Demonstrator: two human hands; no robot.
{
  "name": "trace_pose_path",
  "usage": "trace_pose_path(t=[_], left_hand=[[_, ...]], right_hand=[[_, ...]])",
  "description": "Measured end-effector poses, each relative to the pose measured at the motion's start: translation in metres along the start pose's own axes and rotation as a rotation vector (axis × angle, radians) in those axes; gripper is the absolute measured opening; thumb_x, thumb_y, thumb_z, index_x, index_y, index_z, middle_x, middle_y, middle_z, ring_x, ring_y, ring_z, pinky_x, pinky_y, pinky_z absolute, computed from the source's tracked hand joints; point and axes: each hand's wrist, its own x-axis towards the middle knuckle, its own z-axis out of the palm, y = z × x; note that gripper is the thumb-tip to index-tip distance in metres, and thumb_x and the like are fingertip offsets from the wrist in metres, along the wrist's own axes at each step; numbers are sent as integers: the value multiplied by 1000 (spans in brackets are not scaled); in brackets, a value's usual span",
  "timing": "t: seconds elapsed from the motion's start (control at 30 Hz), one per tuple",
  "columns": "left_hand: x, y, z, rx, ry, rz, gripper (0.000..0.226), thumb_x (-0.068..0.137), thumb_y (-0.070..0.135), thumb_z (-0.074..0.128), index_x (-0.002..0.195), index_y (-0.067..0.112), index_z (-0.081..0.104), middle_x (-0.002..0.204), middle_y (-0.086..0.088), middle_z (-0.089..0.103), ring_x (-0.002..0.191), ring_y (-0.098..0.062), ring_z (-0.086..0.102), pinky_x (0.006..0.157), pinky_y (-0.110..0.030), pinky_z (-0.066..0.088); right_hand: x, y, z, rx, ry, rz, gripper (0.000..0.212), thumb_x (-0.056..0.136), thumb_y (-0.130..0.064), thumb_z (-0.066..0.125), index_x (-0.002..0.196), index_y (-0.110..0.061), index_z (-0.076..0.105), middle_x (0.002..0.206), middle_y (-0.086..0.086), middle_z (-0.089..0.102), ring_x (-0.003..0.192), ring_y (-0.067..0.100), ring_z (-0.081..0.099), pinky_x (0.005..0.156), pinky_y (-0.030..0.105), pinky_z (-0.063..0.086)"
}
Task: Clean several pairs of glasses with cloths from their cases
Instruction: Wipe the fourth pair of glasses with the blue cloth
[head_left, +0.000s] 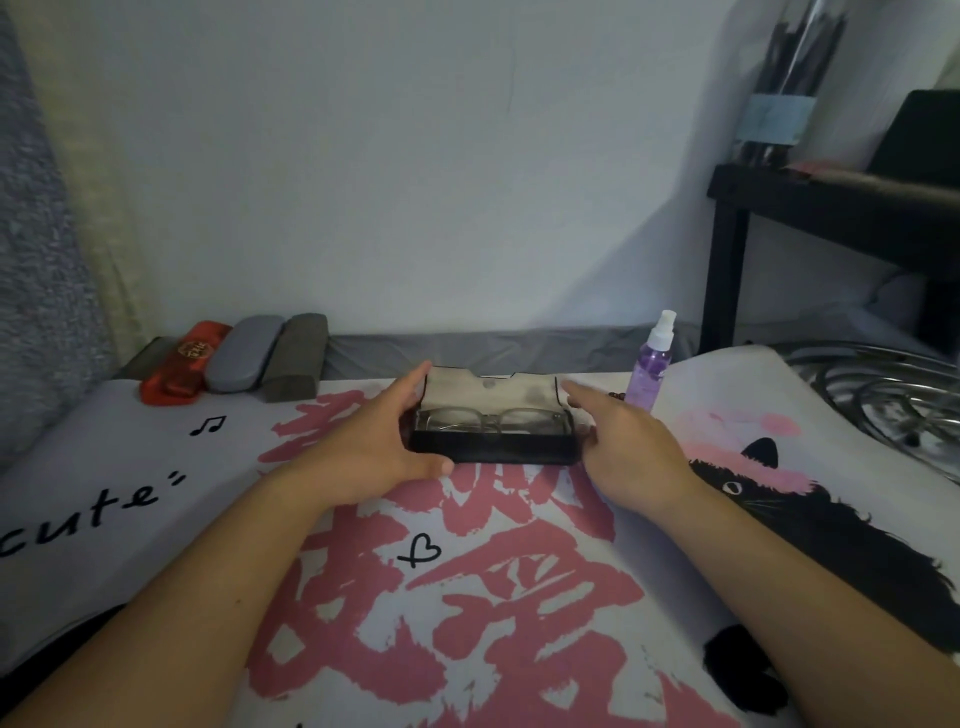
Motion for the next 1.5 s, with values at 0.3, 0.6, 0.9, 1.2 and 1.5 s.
trace_pose_path(t=[0.3, 0.6, 0.9, 1.2, 1.5], left_hand=[[3, -9, 2, -160, 162, 118, 121, 77, 6, 85, 150, 64, 8, 147, 20, 46, 137, -1, 43, 108, -24, 38], [-10, -3, 7, -18, 113, 208, 69, 89, -10, 60, 120, 51, 63, 139, 24, 40, 131, -1, 40, 93, -18, 51], [-3, -2, 13, 18, 440, 186, 44, 90, -7, 58, 93, 34, 75, 122, 14, 53, 119, -4, 49, 99, -11, 38], [3, -40, -46, -285, 1134, -161, 37, 89, -2, 47, 93, 28, 68, 115, -3, 63, 95, -16, 62, 83, -29, 49], [20, -58, -51, -306, 1165, -216, 33, 90, -2, 51, 92, 25, 70, 114, -1, 51, 96, -21, 59, 83, -29, 44]], right_hand=[[0, 3, -1, 351, 62, 56, 82, 94, 6, 49, 159, -35, 18, 137, -10, 58, 106, 17, 58, 93, 33, 48], [-6, 12, -8, 446, 294, -154, 36, 105, -34, 48, 140, -28, 55, 130, -9, 57, 119, 4, 51, 102, 28, 42], [-5, 5, 2, -389, -70, -566, 65, 98, -49, 33, 160, -42, 13, 161, 0, 35, 143, 24, 34, 121, 42, 24], [25, -39, -11, -337, -236, -577, 74, 100, -42, 48, 158, -46, 1, 150, -8, 39, 128, 12, 39, 107, 28, 39], [118, -183, 63, 202, -86, -2, 34, 86, -28, 58, 110, -20, 37, 103, 13, 57, 103, 39, 56, 72, 39, 40]])
